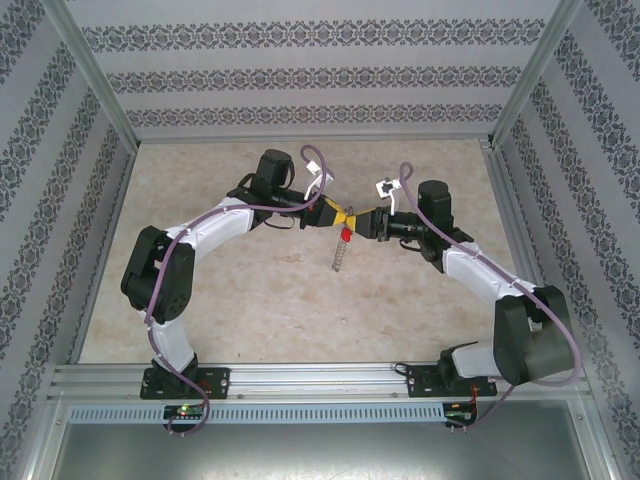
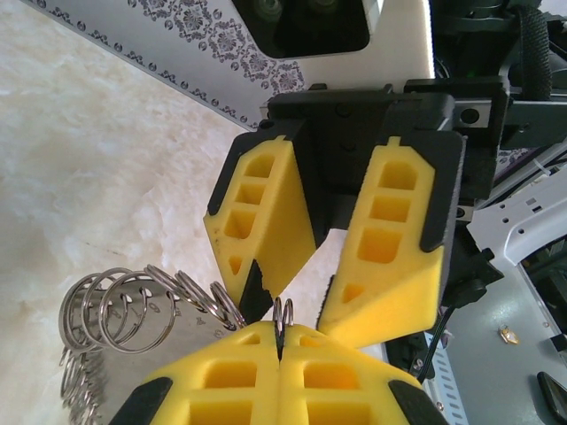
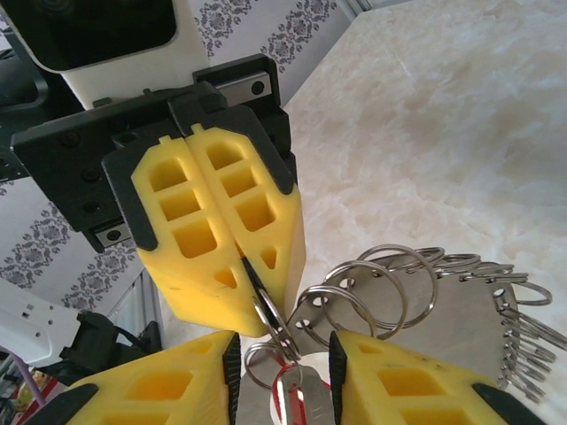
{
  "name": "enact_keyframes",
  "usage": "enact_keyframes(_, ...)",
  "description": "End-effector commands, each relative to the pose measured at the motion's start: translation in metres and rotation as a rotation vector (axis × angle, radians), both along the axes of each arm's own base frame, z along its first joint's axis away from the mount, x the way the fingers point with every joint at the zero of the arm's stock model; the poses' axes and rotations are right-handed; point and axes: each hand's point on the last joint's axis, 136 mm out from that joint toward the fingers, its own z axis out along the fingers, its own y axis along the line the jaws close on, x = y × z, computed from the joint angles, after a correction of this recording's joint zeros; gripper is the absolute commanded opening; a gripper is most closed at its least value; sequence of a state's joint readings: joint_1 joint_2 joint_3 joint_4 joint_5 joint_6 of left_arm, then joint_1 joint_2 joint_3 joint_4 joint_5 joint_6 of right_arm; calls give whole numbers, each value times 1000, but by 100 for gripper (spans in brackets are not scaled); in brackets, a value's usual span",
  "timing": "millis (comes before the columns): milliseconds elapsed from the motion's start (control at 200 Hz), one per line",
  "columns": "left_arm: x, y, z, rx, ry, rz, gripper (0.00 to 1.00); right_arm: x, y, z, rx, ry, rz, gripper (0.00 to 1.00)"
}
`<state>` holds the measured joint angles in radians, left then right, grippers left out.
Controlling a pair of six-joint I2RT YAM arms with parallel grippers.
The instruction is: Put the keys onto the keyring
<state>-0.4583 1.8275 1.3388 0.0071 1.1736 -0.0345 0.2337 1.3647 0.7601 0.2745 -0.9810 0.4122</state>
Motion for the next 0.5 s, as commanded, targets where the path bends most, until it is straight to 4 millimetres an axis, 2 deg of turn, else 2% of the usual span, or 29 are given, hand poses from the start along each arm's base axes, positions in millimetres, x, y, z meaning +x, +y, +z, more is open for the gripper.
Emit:
enact_keyframes(0, -13, -1, 24, -39, -52, -44, 0, 6, 4, 15, 2, -62, 10, 31)
enact_keyframes(200, -13, -2, 20, -34, -41, -47, 0, 6, 6, 23, 11, -75, 21, 17)
enact_keyframes(315, -12, -3, 19, -29, -39, -46, 0, 5, 7, 24, 13, -73, 30, 0)
enact_keyframes(410, -8, -4, 18, -15, -41, -24, 0, 4, 7, 25, 12, -78, 30, 0)
enact_keyframes(495, -4, -4, 20, -7, -51, 8, 12, 3, 6, 26, 11, -79, 28, 0)
